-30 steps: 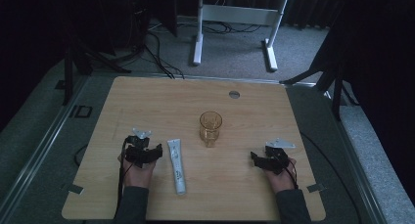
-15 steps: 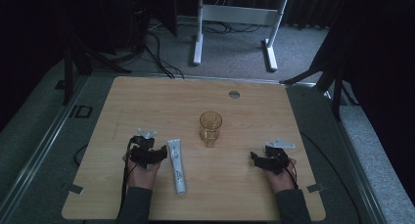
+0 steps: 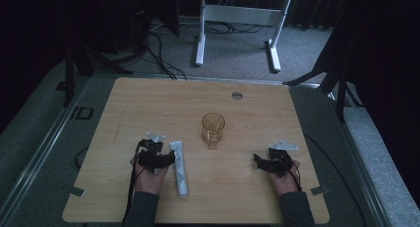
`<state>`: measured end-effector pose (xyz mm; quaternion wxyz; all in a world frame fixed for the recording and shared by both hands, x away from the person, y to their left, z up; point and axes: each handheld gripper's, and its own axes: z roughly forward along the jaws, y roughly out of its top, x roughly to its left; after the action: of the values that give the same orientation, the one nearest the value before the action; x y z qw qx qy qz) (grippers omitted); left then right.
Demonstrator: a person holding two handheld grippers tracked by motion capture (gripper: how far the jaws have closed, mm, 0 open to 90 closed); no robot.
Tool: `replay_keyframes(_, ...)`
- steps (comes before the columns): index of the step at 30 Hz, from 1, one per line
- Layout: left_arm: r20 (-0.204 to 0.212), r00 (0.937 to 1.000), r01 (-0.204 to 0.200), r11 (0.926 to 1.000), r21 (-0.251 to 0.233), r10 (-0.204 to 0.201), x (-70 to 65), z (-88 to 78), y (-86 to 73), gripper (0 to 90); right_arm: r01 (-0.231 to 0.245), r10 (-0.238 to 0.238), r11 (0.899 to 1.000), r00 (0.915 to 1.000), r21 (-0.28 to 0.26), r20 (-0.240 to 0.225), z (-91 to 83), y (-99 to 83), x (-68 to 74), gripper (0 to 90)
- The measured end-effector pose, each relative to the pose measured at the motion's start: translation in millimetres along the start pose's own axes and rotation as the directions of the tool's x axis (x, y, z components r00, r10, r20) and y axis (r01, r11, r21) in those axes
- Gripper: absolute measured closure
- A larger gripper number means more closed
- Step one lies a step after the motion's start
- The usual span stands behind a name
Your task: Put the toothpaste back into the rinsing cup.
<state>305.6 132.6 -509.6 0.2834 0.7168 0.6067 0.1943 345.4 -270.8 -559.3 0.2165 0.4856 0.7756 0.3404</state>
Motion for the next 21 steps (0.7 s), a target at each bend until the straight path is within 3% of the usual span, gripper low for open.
replay_keyframes(21, 0.015, 0.9998, -0.011, 0.9996, 0.025, 0.011, -15.3, 3.5, -2.4, 38.9, 0.000, 0.000, 1.000, 1.0000, 0.000, 0.000, 0.0, 0.0, 0.0, 29.3)
